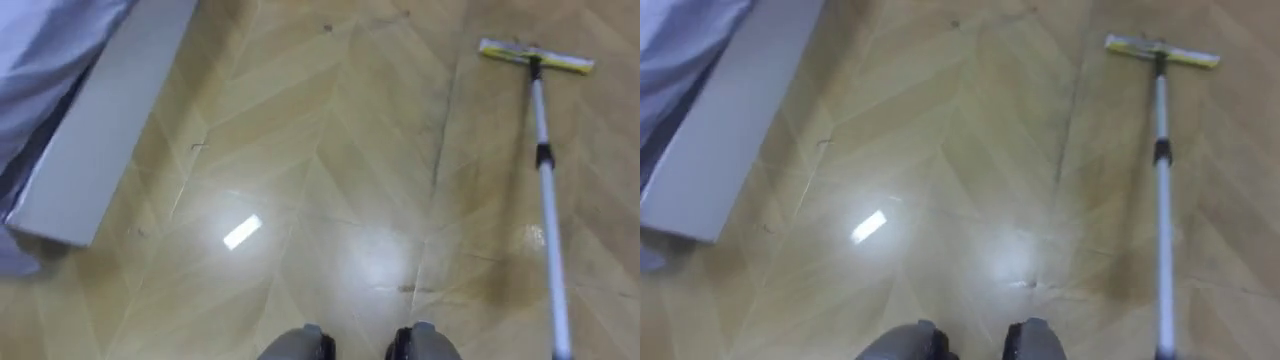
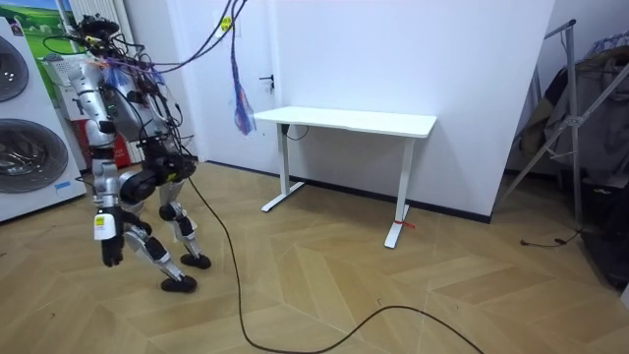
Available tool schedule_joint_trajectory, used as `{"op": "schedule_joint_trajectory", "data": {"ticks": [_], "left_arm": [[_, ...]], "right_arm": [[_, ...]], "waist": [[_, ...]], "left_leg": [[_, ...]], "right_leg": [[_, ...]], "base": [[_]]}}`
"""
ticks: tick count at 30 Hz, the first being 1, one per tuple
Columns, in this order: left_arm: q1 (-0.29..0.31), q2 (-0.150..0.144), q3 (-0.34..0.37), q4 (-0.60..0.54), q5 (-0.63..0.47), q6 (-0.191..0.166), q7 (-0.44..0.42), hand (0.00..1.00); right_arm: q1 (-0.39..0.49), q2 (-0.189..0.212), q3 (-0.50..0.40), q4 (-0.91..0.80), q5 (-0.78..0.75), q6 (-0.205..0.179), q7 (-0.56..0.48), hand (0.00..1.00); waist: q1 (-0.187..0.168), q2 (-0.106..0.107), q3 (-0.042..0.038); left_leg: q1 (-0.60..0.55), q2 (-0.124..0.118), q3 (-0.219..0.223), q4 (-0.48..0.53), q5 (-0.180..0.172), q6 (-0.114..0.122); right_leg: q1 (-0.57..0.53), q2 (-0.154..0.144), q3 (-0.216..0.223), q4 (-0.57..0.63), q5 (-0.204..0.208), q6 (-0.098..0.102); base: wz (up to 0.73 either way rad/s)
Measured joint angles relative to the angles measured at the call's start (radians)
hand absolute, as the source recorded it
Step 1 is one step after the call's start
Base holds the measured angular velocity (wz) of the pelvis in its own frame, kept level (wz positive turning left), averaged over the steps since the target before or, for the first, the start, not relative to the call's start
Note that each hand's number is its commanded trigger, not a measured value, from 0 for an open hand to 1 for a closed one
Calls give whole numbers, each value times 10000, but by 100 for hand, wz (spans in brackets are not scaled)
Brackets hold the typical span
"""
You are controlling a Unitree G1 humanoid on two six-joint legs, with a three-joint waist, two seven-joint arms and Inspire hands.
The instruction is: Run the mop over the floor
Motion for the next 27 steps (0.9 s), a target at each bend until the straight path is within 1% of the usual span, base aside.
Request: {"op": "schedule_joint_trajectory", "data": {"ticks": [1,2,3,4,5,6,7,8,9,10,11,12,13,14,15,16,17,18,19,20,21,22,23,24,25,26,27], "left_arm": [[-1,25,-11,-56,-14,72,-17,0],[1,48,-51,-208,-15,120,-52,0],[105,11,-47,-235,-4,113,-205,0],[99,-20,-49,-208,-8,153,-332,0],[34,-72,-50,-214,31,226,-505,0],[-153,-208,-25,-215,214,245,-559,0],[-250,-342,-5,-167,350,209,-622,0],[-311,-399,-14,-153,412,168,-633,0],[-347,-483,1,-241,421,-7,-647,0],[-348,-560,60,-252,414,-180,-642,0],[-342,-578,85,-240,401,-225,-627,0],[-338,-574,136,-230,404,-262,-599,0],[-329,-600,160,-218,386,-281,-513,0],[-319,-643,160,-213,376,-281,-428,0],[-295,-717,159,-218,415,-272,-291,0],[-271,-744,165,-220,416,-272,-215,0],[-269,-768,195,-207,389,-265,-153,0],[-265,-773,197,-181,353,-250,-135,0],[-266,-773,197,-202,347,-251,-125,0],[-283,-732,193,-256,348,-250,-31,0],[-340,-689,179,-260,332,-236,93,0],[-349,-653,148,-260,248,-230,164,0],[-345,-532,-29,-258,-40,-188,234,0],[-333,-369,-155,-258,-57,-155,235,0],[-333,-197,-214,-257,-88,-103,249,0],[-334,-120,-213,-256,-143,-66,272,0],[-327,15,-215,-248,-204,-12,288,0]], "right_arm": [[11,-15,-135,-19,168,-6,89,100],[150,48,-269,21,528,17,165,100],[476,155,-304,64,713,19,301,100],[727,197,-301,66,854,-7,386,100],[1280,227,-245,95,1109,-33,542,100],[1821,161,-157,355,1299,-97,729,100],[2373,155,85,702,1267,-163,749,100],[2730,173,241,792,1260,-169,736,100],[3510,347,498,808,1199,-163,683,100],[4178,400,568,817,989,-144,552,100],[4489,524,568,817,899,-144,460,100],[4921,795,619,809,816,-138,311,100],[5211,1045,744,807,758,-131,205,100],[5304,1152,792,794,684,-131,150,100],[5292,1363,773,788,330,-105,44,100],[5288,1453,750,787,129,-64,6,100],[5182,1561,659,728,-231,98,-45,100],[4976,1569,627,711,-516,308,-85,100],[4780,1551,513,728,-723,478,-139,100],[4220,1467,267,772,-1062,769,-273,100],[3451,1259,70,860,-1215,888,-412,100],[3031,1135,66,860,-1294,890,-471,100],[2184,813,73,855,-1324,853,-496,100],[1318,542,95,815,-1258,682,-487,100],[708,357,131,675,-1167,396,-471,100],[408,273,186,568,-1019,236,-454,100],[2,177,198,316,-683,-14,-318,100]], "waist": [[5,5,-3],[26,-80,-1],[64,-155,-48],[66,-132,-51],[64,-135,-62],[58,-56,-49],[57,89,-63],[44,167,-69],[3,349,-140],[-89,524,-229],[-178,580,-259],[-270,648,-247],[-378,706,-205],[-498,774,-166],[-709,819,-137],[-796,797,-141],[-899,780,-117],[-947,781,-108],[-931,791,-102],[-932,776,-108],[-893,739,-86],[-866,693,-56],[-795,649,-31],[-729,536,9],[-483,399,52],[-369,336,41],[-234,176,64]], "left_leg": [[-140,-43,-86,-561,36,23],[-310,-139,-190,-1392,530,207],[-157,-63,-15,-1789,1089,391],[-17,51,139,-1854,1108,653],[154,105,370,-1964,989,771],[239,84,509,-1958,868,886],[306,41,656,-1908,744,1059],[358,31,753,-1904,650,1111],[397,40,886,-1857,471,1209],[418,22,916,-1810,259,1284],[454,-2,919,-1797,188,1326],[576,-23,865,-1787,77,1345],[701,-152,536,-1790,7,1295],[790,-217,316,-1796,-14,1260],[998,-370,-58,-1878,-63,1167],[1095,-443,-217,-1921,-96,1113],[1283,-523,-420,-1925,-263,1011],[1478,-541,-544,-1793,-496,896],[1570,-540,-616,-1733,-580,811],[1690,-614,-742,-1668,-630,722],[1665,-644,-721,-1414,-699,589],[1646,-655,-673,-1249,-718,551],[1556,-638,-583,-824,-719,543],[1412,-506,-383,-415,-676,466],[1255,-255,-71,-109,-598,333],[1107,-193,-42,66,-489,155],[596,-110,-153,643,-36,-136]], "right_leg": [[100,45,13,-125,-7,15],[301,63,113,-322,-69,105],[501,118,273,-536,-132,231],[649,185,367,-653,-154,282],[813,165,579,-730,-183,363],[784,151,769,-478,-126,489],[618,105,911,-9,53,722],[512,40,908,244,170,834],[228,-5,823,774,497,927],[-124,-33,853,1310,874,995],[-352,-42,884,1602,1082,978],[-691,0,923,1739,1103,934],[-1008,25,816,1468,946,854],[-1087,28,677,1169,904,845],[-1127,45,502,213,912,802],[-1033,57,461,-365,957,741],[-788,95,337,-1208,1127,651],[-458,112,239,-1233,1371,458],[-334,26,45,-1187,1313,373],[-205,-317,-358,-1033,1151,239],[-196,-597,-623,-756,931,188],[-199,-697,-662,-584,794,145],[-170,-763,-695,-289,515,112],[-170,-766,-720,-65,331,81],[-188,-654,-715,10,286,42],[-210,-611,-723,-1,323,-9],[-188,-489,-644,-84,349,-120]], "base": [[85],[76],[66],[47],[42],[33],[16],[-7],[-29],[-40],[-65],[-91],[-94],[-96],[-72],[-94],[-81],[-68],[-30],[0],[17],[36],[45],[47],[32],[39],[84]]}}
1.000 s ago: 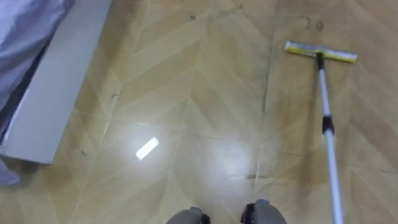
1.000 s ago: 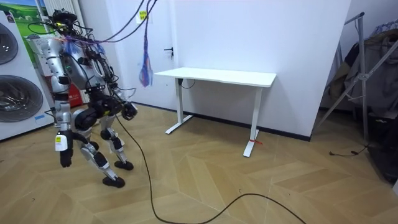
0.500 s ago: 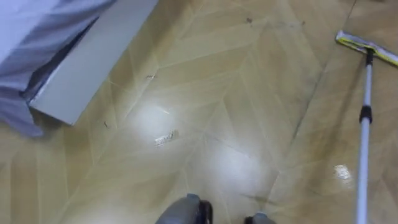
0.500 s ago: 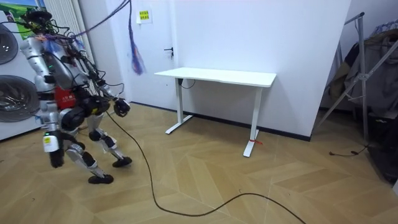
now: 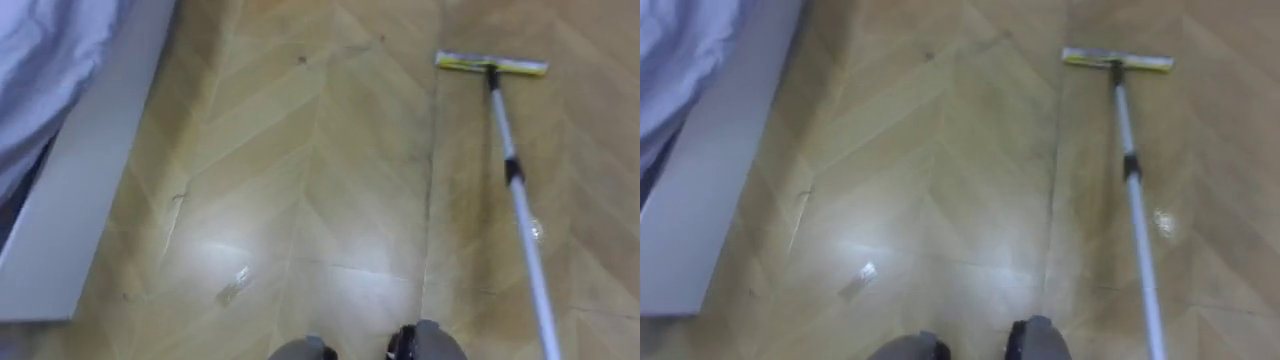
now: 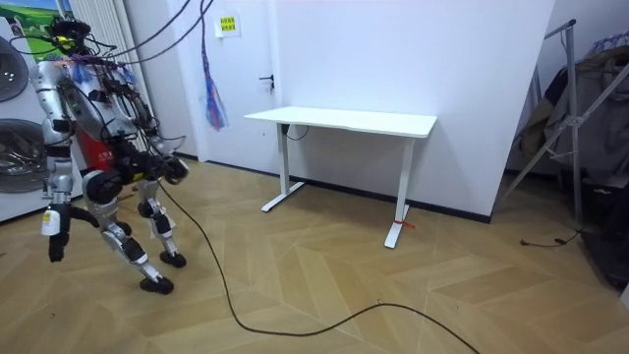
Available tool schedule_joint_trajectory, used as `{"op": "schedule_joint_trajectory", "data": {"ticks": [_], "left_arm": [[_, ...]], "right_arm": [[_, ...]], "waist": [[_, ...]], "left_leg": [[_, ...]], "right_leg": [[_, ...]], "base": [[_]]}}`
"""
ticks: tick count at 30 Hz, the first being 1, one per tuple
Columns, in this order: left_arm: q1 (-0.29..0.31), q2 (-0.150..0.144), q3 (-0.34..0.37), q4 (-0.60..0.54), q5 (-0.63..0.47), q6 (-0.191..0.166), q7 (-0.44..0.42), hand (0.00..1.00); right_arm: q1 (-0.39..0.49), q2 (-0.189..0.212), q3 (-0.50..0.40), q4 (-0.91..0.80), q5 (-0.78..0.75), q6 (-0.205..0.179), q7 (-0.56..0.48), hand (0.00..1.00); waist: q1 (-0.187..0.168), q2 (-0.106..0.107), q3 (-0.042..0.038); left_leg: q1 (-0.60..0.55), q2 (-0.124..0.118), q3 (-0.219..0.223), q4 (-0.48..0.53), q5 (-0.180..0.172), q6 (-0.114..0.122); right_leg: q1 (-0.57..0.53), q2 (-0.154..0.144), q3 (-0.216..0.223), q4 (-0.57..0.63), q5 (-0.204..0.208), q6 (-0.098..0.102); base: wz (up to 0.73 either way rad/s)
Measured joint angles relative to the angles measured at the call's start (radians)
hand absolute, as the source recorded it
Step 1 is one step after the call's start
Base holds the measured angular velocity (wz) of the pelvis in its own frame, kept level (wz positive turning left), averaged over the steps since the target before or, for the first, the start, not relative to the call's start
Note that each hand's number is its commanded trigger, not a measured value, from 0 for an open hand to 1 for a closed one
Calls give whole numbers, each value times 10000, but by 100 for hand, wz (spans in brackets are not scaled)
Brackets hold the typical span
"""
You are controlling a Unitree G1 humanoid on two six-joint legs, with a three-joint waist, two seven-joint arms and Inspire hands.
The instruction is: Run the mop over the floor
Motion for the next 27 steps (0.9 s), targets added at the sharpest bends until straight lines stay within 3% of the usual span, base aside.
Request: {"op": "schedule_joint_trajectory", "data": {"ticks": [2,3,4,5,6,7,9,10,12,14,17,19,21,23,25,26,27], "left_arm": [[-45,114,-16,-38,10,19,-11,0],[-54,132,-133,-113,75,6,-100,0],[-4,59,-223,-205,299,56,-299,0],[113,-13,-216,-217,426,121,-403,0],[304,-227,-200,-191,719,350,-624,0],[378,-348,-197,-182,882,409,-732,0],[419,-793,-165,-75,1205,348,-999,0],[387,-855,-164,-49,1206,263,-1006,0],[98,-882,107,110,1196,50,-938,0],[-210,-814,210,114,1121,-233,-750,0],[-281,-881,207,116,983,-357,-645,0],[-247,-969,183,137,907,-305,-602,0],[-245,-949,193,137,754,-243,-576,0],[-200,-847,187,135,606,-124,-524,0],[-100,-658,148,132,600,-23,-524,0],[-55,-530,166,116,600,72,-524,0],[-10,-411,171,97,602,119,-520,0]], "right_arm": [[-2,-108,-302,-186,745,-212,310,100],[337,-132,-656,-184,1245,-245,416,100],[845,-37,-856,-84,1681,-394,447,100],[1080,92,-901,1,1907,-479,499,100],[1532,342,-861,151,2319,-505,697,100],[1797,427,-826,205,2459,-503,781,100],[2972,536,-295,598,2271,-487,944,100],[3295,559,-108,597,2050,-477,882,100],[4276,849,251,520,1251,-305,409,100],[4661,1122,298,482,771,-190,206,100],[4308,1334,306,487,149,54,-146,100],[3604,1410,306,501,-139,288,-453,100],[3110,1397,236,492,-239,566,-508,100],[2533,1292,-66,511,-232,813,-487,100],[1954,1190,-130,436,-180,801,-450,100],[1650,1083,-139,382,35,738,-387,100],[1446,958,-171,367,281,613,-269,100]], "waist": [[3,-129,-18],[54,-150,-37],[248,-227,-67],[349,-227,-73],[491,-247,-79],[559,-230,-71],[501,-156,-75],[434,-94,-96],[-114,106,-186],[-346,127,-199],[-317,224,-192],[-364,472,-203],[-336,551,-206],[-243,569,-215],[-168,527,-187],[-64,477,-159],[61,328,-65]], "left_leg": [[-639,-236,-326,-942,40,88],[-848,-462,-521,-2236,361,115],[-683,-455,-484,-2827,1396,548],[-530,-302,-296,-3005,1449,762],[-229,61,264,-3344,1406,855],[-69,212,550,-3517,1354,937],[467,347,1378,-3690,1036,1201],[539,346,1442,-3677,945,1221],[622,360,1590,-3505,679,1299],[623,341,1618,-3443,565,1296],[561,306,1560,-3445,479,1264],[523,221,1195,-3445,477,1229],[599,83,992,-3442,514,1207],[701,-40,781,-3424,569,1190],[693,-87,555,-3362,641,1148],[682,-128,437,-3281,660,1118],[681,-147,411,-3242,677,1109]], "right_leg": [[146,234,346,-318,-19,30],[259,334,635,-592,-23,158],[396,561,986,-980,-13,388],[580,734,1193,-1220,29,473],[868,941,1397,-1638,197,579],[956,949,1386,-1741,302,578],[972,586,1173,-1300,362,651],[966,509,1115,-1200,362,651],[811,165,707,-737,364,661],[639,141,697,-653,367,661],[553,285,729,-1053,413,623],[624,398,578,-1520,572,419],[712,387,470,-1533,585,417],[806,325,376,-1581,568,420],[921,248,136,-1618,523,377],[974,95,-33,-1532,457,294],[976,8,-111,-1418,371,255]], "base": [[141],[151],[120],[46],[-4],[-26],[-38],[-39],[-37],[-81],[-145],[-87],[-9],[25],[39],[38],[43]]}}
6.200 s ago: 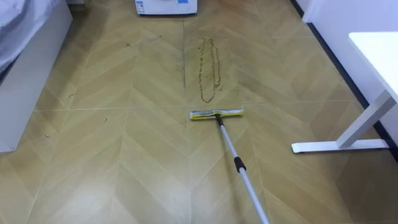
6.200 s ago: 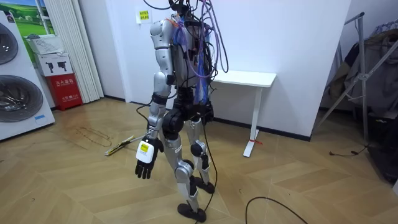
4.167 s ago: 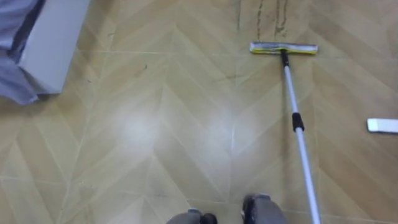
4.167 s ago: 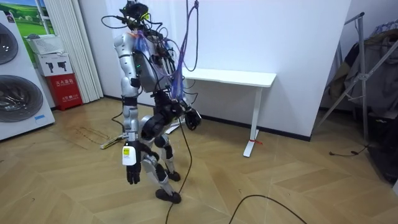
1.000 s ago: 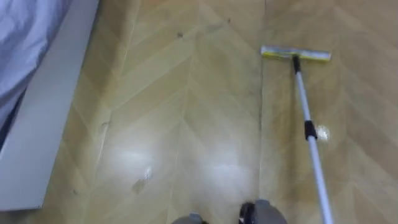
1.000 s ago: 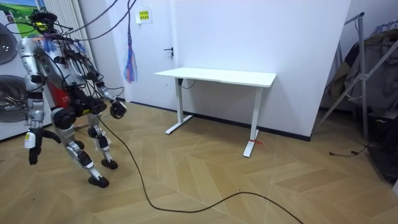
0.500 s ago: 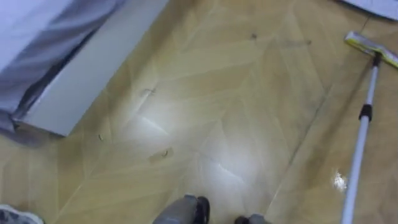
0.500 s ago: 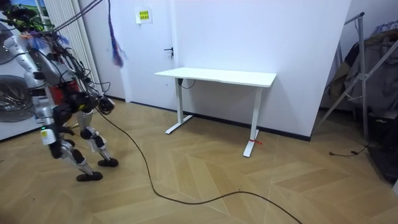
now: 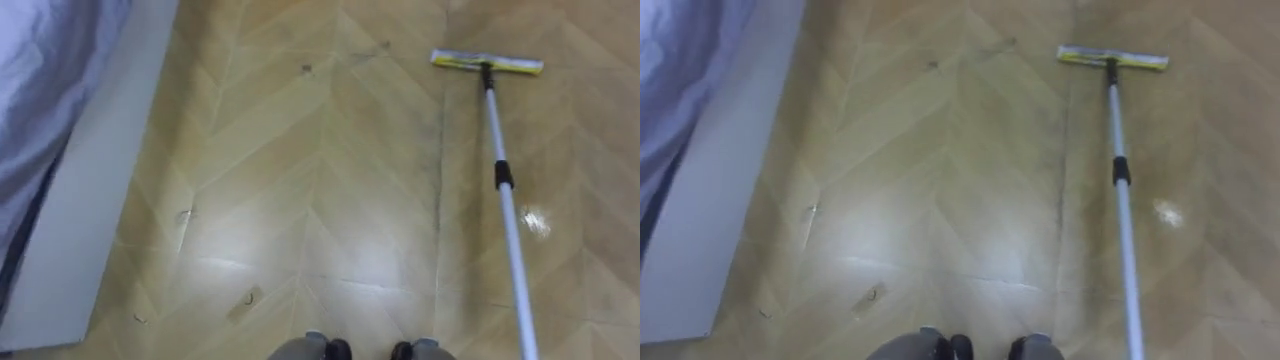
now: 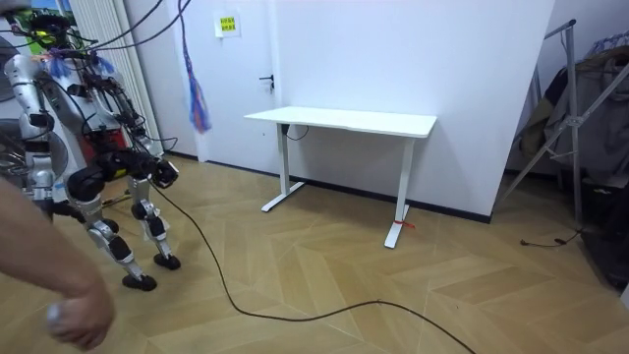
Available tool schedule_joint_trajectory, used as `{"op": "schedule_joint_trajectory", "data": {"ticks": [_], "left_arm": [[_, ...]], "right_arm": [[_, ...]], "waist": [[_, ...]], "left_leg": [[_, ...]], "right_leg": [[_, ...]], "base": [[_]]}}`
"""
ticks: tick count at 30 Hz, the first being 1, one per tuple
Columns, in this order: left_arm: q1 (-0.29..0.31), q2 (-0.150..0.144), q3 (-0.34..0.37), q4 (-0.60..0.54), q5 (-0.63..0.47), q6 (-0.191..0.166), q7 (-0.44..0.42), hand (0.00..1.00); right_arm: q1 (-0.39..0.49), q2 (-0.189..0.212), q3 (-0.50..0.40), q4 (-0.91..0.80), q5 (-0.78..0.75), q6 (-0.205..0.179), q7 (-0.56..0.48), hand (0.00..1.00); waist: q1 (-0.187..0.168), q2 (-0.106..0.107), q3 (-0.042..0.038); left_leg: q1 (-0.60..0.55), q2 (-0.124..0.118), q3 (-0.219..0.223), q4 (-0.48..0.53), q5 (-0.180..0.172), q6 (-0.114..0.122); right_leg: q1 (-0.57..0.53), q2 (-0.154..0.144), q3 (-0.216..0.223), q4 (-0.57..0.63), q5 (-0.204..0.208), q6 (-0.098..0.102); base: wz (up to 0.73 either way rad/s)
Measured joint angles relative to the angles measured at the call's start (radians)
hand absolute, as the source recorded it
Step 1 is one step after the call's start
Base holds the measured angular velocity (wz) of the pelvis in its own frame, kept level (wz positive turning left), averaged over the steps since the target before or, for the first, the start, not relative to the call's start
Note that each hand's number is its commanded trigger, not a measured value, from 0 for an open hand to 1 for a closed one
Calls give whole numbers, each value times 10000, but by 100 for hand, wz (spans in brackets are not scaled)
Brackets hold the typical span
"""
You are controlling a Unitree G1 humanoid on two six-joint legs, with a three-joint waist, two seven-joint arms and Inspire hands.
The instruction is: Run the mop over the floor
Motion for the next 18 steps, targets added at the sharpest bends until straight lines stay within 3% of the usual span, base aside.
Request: {"op": "schedule_joint_trajectory", "data": {"ticks": [2,4,7,13,15,18], "left_arm": [[241,62,-22,-125,-1,111,22,0],[422,56,-91,-129,3,210,25,0],[519,40,-100,-50,1,382,-20,0],[437,51,82,31,8,191,43,0],[441,26,83,6,18,119,42,0],[524,32,351,-7,37,129,89,0]], "right_arm": [[-374,-177,-5,-37,275,-225,160,100],[-471,-262,-32,-89,510,-437,300,100],[-372,-142,-56,-106,529,-610,584,100],[714,285,34,-60,591,-996,941,100],[1442,379,77,-57,630,-1147,1134,100],[2288,582,76,-237,559,-1348,1330,100]], "waist": [[137,-108,57],[164,-139,37],[169,-301,35],[-137,-337,17],[-232,-302,-97],[-433,-360,-205]], "left_leg": [[-11,-43,-198,-34,67,-55],[30,-55,-436,-95,107,-118],[437,5,-467,-507,217,-213],[2272,199,-632,-1902,441,-373],[3185,288,-595,-2735,617,-410],[4381,295,-508,-3838,947,-456]], "right_leg": [[85,-47,-215,-67,-9,-40],[305,-51,-507,-262,-16,-73],[769,-11,-666,-665,16,-129],[2787,348,-895,-2426,418,-176],[3770,537,-919,-3441,725,-147],[4932,659,-905,-4543,1056,-105]], "base": [[36],[40],[24],[0],[-5],[-1]]}}
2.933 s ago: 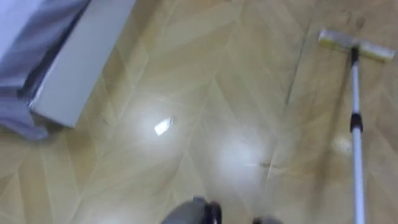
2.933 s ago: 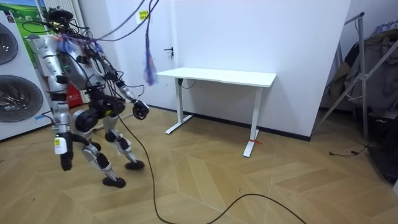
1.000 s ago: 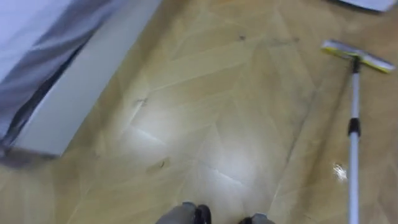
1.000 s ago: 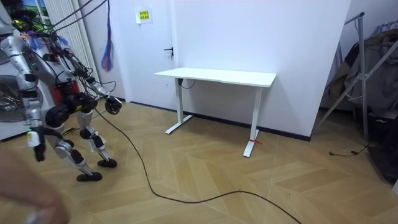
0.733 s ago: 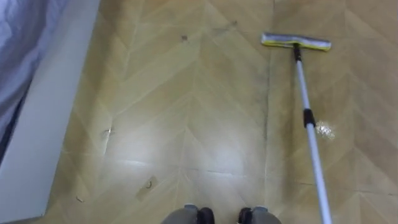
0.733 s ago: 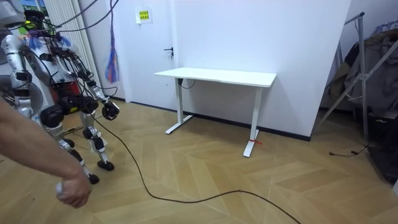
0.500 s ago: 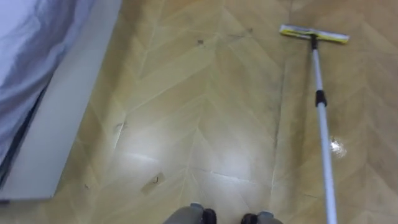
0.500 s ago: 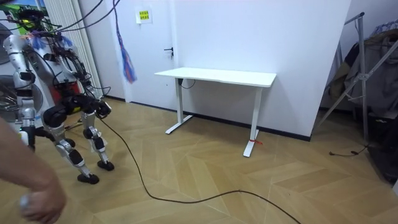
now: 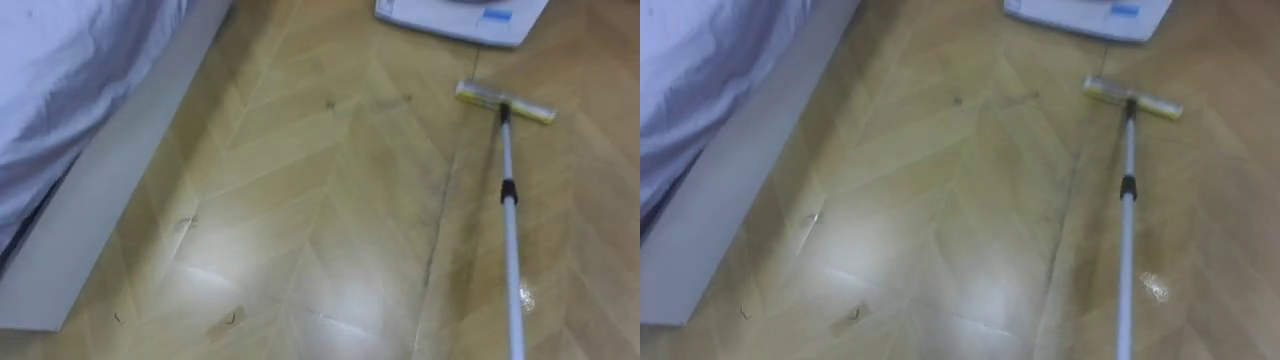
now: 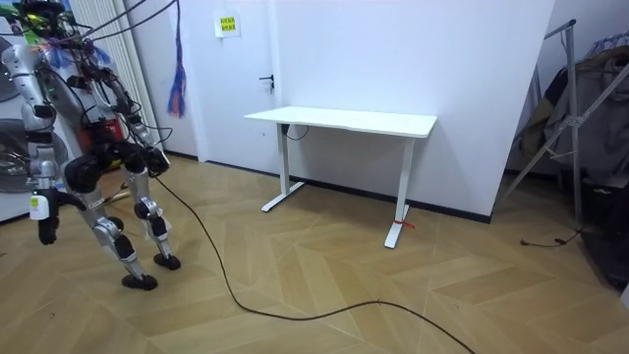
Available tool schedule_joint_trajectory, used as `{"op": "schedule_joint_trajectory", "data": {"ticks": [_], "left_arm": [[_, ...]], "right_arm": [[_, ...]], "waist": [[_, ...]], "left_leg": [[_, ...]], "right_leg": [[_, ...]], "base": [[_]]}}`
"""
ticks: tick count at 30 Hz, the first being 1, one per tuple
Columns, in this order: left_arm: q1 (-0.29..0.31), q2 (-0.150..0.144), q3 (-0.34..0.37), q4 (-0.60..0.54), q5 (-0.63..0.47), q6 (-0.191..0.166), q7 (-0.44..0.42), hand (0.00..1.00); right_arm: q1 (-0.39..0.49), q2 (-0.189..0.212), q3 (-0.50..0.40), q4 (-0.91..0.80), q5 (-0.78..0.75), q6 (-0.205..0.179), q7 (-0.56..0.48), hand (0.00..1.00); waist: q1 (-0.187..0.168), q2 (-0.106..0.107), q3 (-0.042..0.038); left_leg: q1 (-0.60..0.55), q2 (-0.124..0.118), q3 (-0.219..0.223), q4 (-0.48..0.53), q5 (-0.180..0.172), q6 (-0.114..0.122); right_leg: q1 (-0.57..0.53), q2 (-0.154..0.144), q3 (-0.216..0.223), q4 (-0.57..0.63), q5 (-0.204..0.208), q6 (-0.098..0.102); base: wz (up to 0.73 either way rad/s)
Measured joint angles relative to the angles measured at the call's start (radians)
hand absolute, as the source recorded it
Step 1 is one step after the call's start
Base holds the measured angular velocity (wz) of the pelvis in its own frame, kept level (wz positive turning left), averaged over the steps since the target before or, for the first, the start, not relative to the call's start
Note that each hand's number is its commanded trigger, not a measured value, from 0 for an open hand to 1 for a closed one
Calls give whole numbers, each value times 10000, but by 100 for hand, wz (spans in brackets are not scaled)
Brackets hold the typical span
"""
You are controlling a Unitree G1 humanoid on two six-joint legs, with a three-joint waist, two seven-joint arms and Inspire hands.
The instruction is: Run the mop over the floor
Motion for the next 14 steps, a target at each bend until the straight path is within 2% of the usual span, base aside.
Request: {"op": "schedule_joint_trajectory", "data": {"ticks": [1,5,11,14], "left_arm": [[32,-6,68,-26,14,-4,10,0],[142,-3,182,-3,199,-18,43,0],[544,-59,573,-15,375,85,92,0],[583,-135,981,145,554,132,86,0]], "right_arm": [[288,101,-1,-91,-1,-72,34,100],[689,412,-5,-100,-132,-279,86,100],[1183,588,-3,-444,-205,-241,183,100],[1247,750,5,-459,-203,-176,117,100]], "waist": [[-92,-24,-31],[-309,-118,-69],[-484,-316,-60],[-448,-387,-15]], "left_leg": [[372,3,50,-324,89,-21],[1258,35,88,-983,186,-111],[2329,18,97,-1432,210,-144],[2694,13,97,-1557,210,-144]], "right_leg": [[379,49,15,-345,87,6],[1310,190,15,-1141,268,-11],[2322,246,105,-1698,286,-4],[2679,261,132,-1856,287,-1]], "base": [[0],[-2],[-4],[-1]]}}
